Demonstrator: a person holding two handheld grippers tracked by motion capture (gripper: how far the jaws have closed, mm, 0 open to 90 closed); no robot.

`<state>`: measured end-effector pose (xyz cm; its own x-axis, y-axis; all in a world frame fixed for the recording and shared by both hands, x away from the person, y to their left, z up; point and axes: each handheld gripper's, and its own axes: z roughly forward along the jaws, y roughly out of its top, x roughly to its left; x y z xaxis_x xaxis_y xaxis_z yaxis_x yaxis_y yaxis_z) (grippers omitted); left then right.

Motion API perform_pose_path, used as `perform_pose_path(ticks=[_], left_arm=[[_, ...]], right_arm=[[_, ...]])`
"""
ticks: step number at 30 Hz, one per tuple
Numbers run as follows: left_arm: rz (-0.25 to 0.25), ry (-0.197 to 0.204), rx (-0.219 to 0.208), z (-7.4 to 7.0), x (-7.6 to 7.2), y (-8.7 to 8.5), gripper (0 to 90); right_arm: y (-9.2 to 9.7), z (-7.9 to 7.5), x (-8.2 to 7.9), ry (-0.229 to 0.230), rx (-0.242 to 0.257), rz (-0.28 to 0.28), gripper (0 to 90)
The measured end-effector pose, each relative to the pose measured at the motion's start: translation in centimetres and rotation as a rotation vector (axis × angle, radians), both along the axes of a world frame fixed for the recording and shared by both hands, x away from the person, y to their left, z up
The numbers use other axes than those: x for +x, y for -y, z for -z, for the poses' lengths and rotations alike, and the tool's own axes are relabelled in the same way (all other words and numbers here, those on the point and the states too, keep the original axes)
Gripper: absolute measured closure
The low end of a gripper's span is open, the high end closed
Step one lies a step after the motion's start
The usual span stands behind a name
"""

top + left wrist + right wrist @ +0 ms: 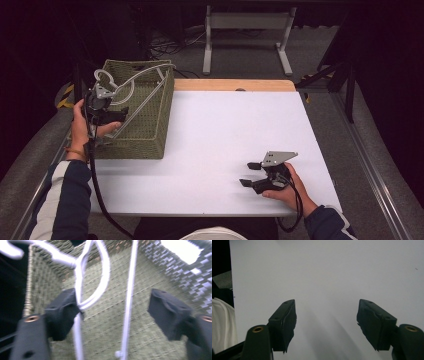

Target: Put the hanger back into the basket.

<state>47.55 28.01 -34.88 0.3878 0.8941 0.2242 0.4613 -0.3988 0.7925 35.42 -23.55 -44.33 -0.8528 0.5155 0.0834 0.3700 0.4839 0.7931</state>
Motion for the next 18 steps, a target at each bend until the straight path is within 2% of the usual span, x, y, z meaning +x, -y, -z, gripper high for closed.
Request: perform_pose_path(ticks=[3, 5, 9, 12, 14, 18], left_arm=[[0.003, 0.077, -0.068, -0.4, -1.5, -0.2, 15.3], [0.024, 0.098, -0.101, -0.6, -2.4, -0.3, 14.3], [0.081, 0.177, -0.097, -0.8, -4.4, 0.4, 12.5], [0.131, 0.226, -0.118, -1.0, -5.8, 1.0, 12.0], [0.172, 0.261, -0.139, -1.1, -6.5, 1.4, 11.2], [0.240, 0.292, -0.177, -1.1, -7.8, 2.5, 10.2]], right_arm=[[0.1, -0.1, 0.1, 0.005, 0.003, 0.006, 32.3], [0.1, -0.1, 0.0, 0.009, 0.003, 0.012, 32.4], [0.2, -0.6, -0.1, 0.055, 0.011, 0.034, 32.7], [0.3, -0.9, -0.3, 0.085, 0.028, 0.057, 33.2], [0.5, -1.3, -0.6, 0.134, 0.061, 0.074, 33.4], [0.6, -2.0, -1.0, 0.194, 0.076, 0.094, 32.8]])
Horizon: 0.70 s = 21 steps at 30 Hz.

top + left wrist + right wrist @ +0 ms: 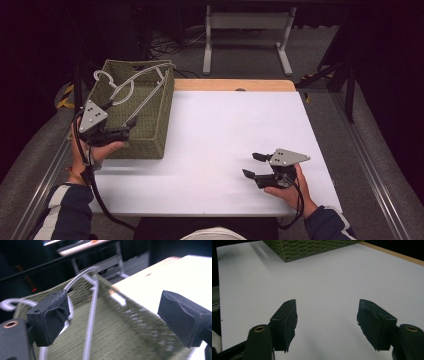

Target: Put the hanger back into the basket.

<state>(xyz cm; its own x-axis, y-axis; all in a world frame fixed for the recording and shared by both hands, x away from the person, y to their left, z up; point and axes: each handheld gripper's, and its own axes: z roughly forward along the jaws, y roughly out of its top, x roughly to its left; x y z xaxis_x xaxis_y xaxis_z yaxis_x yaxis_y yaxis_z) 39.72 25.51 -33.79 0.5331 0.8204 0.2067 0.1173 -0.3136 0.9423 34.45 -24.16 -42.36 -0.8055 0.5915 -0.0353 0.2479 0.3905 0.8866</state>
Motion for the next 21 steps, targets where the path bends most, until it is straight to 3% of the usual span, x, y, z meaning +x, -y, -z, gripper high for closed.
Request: perform_pose_path(ticks=[7, 16, 21], left_arm=[[0.142, 0.044, 0.004, 0.8, -2.4, 3.1, 9.7], [0.237, 0.052, -0.005, 1.9, -4.2, 5.4, 7.4], [0.267, 0.061, 0.016, 2.7, -4.9, 6.1, 7.5]], right_arm=[[0.0, 0.0, 0.0, 0.028, -0.017, 0.024, 31.8], [0.2, 0.0, -0.1, 0.052, -0.029, 0.059, 26.9], [0.1, 0.0, -0.1, 0.070, -0.041, 0.091, 23.3]])
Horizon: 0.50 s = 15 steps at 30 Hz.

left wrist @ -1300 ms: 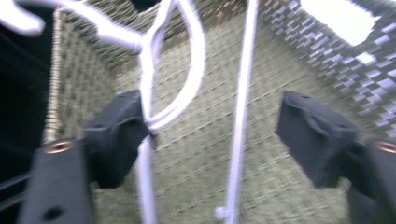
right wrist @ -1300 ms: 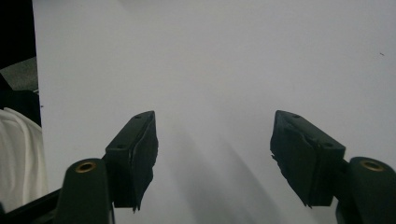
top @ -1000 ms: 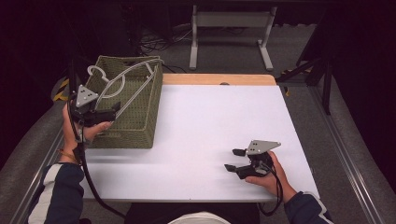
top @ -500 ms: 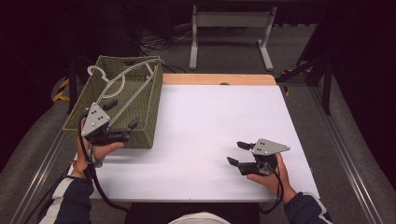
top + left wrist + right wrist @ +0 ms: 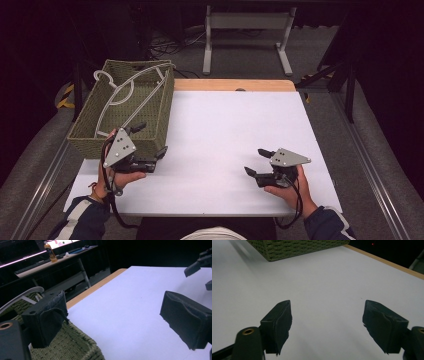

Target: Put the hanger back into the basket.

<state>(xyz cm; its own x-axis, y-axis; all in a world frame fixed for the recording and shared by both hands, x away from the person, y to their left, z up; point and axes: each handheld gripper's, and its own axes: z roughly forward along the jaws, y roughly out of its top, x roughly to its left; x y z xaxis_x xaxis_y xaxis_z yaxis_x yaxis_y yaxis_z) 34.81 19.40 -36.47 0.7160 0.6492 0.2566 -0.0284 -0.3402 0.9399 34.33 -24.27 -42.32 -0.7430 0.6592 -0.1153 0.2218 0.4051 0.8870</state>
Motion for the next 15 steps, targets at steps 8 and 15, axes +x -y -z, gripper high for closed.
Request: perform_pose_path(ticks=[8, 15], left_arm=[[0.017, -0.022, 0.027, 1.9, -0.4, 0.8, 6.9], [0.028, -0.036, 0.046, 3.5, -0.7, 1.0, 6.2]], right_arm=[[-0.1, 0.1, -0.2, 0.038, -0.035, 0.033, 19.8], [0.0, 0.1, -0.4, 0.061, -0.036, 0.042, 19.0]])
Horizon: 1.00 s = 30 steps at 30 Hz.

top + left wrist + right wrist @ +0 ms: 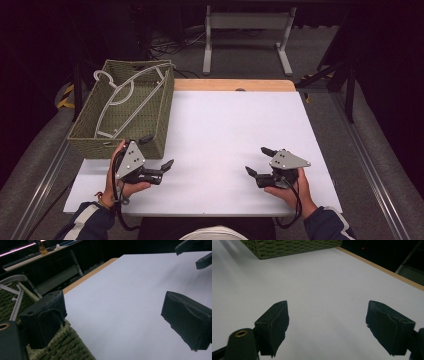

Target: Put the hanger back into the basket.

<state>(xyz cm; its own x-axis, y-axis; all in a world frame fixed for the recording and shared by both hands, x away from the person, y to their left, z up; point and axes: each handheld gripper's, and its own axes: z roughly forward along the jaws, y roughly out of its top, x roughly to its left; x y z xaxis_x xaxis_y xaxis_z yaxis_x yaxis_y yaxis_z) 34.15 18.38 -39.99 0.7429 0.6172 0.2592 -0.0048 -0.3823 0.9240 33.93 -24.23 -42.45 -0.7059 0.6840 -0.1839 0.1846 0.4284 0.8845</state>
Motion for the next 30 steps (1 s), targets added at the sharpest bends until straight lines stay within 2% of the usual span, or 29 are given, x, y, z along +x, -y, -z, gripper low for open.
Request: perform_pose_path(ticks=[3, 7, 8, 10, 11, 14, 18, 23, 30], left_arm=[[0.005, -0.006, 0.016, 0.6, -0.1, 0.2, 6.0], [0.016, -0.058, 0.020, 2.0, -0.1, 0.7, 6.3], [0.016, -0.058, 0.020, 2.0, -0.1, 0.7, 6.4], [0.009, -0.083, 0.040, 2.9, 0.1, 0.7, 6.5], [0.009, -0.083, 0.040, 2.9, 0.1, 0.7, 6.3], [0.003, -0.129, 0.032, 3.7, 0.4, 0.7, 5.3], [-0.001, -0.130, 0.038, 3.9, 0.5, 0.7, 5.2], [-0.004, -0.113, 0.020, 3.7, 0.3, 0.6, 5.3], [0.001, -0.105, 0.018, 3.7, 0.1, 0.5, 5.2]], right_arm=[[0.1, 0.1, -0.2, 0.008, 0.003, 0.001, 18.9], [0.3, 0.2, -0.4, 0.007, 0.000, 0.005, 18.6], [0.4, 0.3, -0.5, 0.009, 0.000, 0.006, 18.6], [0.5, 0.3, -0.6, 0.009, -0.003, 0.011, 18.5], [0.5, 0.3, -0.6, 0.009, -0.003, 0.011, 18.5], [0.7, 0.4, -0.7, 0.016, 0.000, 0.017, 18.5], [0.7, 0.4, -0.8, 0.021, 0.003, 0.015, 18.4], [0.6, 0.5, -0.9, 0.024, -0.003, 0.012, 18.3], [0.3, 0.4, -1.0, 0.032, -0.013, 0.016, 17.7]])
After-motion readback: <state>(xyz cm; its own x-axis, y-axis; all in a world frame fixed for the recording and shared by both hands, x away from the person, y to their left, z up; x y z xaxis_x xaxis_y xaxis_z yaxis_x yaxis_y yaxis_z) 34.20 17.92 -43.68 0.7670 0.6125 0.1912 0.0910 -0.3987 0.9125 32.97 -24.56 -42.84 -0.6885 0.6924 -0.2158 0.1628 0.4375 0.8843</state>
